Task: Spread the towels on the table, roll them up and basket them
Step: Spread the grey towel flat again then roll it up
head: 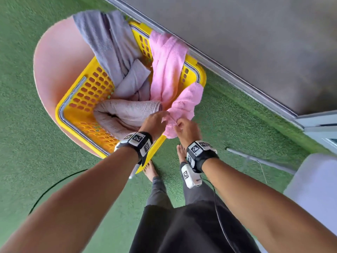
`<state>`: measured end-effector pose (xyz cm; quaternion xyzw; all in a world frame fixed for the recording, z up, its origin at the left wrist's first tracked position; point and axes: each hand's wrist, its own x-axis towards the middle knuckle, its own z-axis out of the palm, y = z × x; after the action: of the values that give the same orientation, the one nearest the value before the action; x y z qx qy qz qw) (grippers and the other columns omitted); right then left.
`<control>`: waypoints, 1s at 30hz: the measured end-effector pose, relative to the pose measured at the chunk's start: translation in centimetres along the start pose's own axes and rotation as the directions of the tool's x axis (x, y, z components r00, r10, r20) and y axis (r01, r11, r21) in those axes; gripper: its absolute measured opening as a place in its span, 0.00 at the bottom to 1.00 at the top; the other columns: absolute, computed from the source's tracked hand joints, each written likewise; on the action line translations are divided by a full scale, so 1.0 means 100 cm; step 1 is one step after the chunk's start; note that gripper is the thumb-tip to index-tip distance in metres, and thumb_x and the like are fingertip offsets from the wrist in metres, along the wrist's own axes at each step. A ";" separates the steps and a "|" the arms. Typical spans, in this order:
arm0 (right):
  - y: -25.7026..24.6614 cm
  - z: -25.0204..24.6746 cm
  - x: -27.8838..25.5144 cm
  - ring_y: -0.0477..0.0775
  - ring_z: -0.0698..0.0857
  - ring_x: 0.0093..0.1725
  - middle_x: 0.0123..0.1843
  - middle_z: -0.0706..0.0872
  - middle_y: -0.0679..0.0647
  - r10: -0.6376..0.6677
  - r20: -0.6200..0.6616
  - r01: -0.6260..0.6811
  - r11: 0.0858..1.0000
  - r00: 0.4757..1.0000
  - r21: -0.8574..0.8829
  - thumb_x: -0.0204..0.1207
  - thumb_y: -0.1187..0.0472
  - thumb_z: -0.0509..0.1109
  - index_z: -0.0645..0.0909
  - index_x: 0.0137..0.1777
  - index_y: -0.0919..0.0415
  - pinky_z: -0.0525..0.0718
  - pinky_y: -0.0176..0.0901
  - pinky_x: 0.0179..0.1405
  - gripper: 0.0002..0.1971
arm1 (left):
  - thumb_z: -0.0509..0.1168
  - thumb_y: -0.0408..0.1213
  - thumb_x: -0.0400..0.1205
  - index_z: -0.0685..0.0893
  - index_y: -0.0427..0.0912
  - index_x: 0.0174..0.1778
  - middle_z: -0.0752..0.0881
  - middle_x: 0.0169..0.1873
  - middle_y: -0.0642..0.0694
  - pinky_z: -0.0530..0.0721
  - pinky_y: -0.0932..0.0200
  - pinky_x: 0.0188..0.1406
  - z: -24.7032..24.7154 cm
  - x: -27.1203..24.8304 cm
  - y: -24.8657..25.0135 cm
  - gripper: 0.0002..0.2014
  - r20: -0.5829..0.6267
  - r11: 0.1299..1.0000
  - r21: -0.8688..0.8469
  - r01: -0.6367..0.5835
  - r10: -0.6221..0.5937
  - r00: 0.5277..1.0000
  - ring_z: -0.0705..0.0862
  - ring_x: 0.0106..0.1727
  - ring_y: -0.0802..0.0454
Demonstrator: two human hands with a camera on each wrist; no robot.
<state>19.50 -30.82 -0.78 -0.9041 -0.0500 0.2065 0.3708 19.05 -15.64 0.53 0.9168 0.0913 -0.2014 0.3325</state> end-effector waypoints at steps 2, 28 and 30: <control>0.001 -0.003 0.000 0.54 0.87 0.37 0.44 0.91 0.60 -0.032 0.033 0.031 0.999 0.999 0.024 0.78 0.64 0.69 0.85 0.47 0.66 0.88 0.47 0.37 0.05 | 0.64 0.34 0.82 0.84 0.44 0.64 0.85 0.58 0.38 0.75 0.60 0.53 0.000 0.004 -0.001 0.15 -0.007 1.000 -0.004 -0.001 0.001 1.000 0.84 0.55 0.42; -0.051 -0.244 -0.177 0.34 0.69 0.33 0.37 0.70 0.53 0.168 -0.685 0.239 0.857 0.709 0.457 0.83 0.70 0.60 0.76 0.41 0.73 0.69 0.30 0.39 0.09 | 0.64 0.39 0.84 0.68 0.44 0.31 0.65 0.27 0.55 0.64 0.64 0.30 -0.129 -0.056 0.160 0.17 -0.067 0.775 -0.192 -0.602 0.602 0.796 0.65 0.28 0.64; -0.031 -0.249 -0.190 0.42 0.70 0.37 0.37 0.70 0.58 0.219 -0.666 0.197 0.849 0.713 0.490 0.82 0.70 0.59 0.72 0.42 0.83 0.69 0.30 0.37 0.13 | 0.63 0.40 0.81 0.66 0.46 0.31 0.64 0.29 0.52 0.62 0.60 0.31 -0.147 -0.065 0.208 0.15 -0.121 0.694 -0.183 -0.696 0.687 0.717 0.63 0.30 0.61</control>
<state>12.59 -49.35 23.70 -0.7756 0.1585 -0.1438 0.5938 24.03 -22.19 25.50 0.8462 -0.2314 -0.0306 0.4791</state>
